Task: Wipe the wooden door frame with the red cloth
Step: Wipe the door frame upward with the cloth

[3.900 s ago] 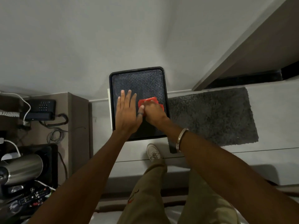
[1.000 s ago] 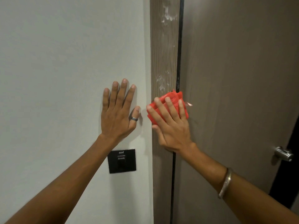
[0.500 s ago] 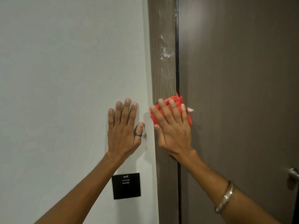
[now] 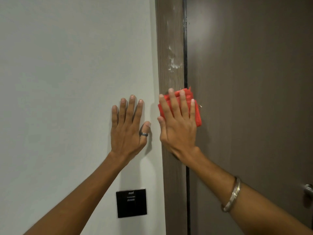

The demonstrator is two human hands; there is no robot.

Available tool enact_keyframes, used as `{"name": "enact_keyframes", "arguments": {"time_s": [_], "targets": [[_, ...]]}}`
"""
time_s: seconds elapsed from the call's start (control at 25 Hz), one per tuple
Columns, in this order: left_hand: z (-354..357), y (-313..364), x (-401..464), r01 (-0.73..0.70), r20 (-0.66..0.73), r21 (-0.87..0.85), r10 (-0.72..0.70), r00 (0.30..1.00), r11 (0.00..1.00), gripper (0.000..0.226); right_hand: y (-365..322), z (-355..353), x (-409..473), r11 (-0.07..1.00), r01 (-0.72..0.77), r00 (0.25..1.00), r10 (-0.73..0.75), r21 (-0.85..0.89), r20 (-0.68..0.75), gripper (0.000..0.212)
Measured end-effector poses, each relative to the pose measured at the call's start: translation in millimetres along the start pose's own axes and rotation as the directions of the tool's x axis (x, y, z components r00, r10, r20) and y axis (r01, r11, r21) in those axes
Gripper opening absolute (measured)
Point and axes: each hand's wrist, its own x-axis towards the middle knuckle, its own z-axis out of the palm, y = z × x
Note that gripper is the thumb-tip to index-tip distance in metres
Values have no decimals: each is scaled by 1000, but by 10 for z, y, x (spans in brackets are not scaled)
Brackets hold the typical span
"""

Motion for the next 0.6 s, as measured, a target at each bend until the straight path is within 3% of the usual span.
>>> {"name": "enact_keyframes", "arguments": {"time_s": [0.08,0.2,0.32,0.44,0.56,0.6], "targets": [[4,-11,88,5,-8,0,-5,1000,1000,71,24,22,49,999,41,999,-41,12,9,62],[39,-43,209,48,-34,5,-48,998,999,71,-15,27,174,997,-64,998,64,36,-7,61],[21,-32,283,73,-45,8,-73,996,997,71,24,33,224,998,66,998,-66,10,1,61],[-12,-22,420,90,-40,1,-90,995,996,71,24,-22,425,999,-42,999,42,8,-29,62],[-33,-46,560,74,-44,-7,-74,996,997,72,1,1,534,989,132,991,-133,-60,-18,62],[-39,-62,614,73,-48,-7,-73,996,997,72,6,-12,592,991,124,992,-125,-53,-16,62]]}}
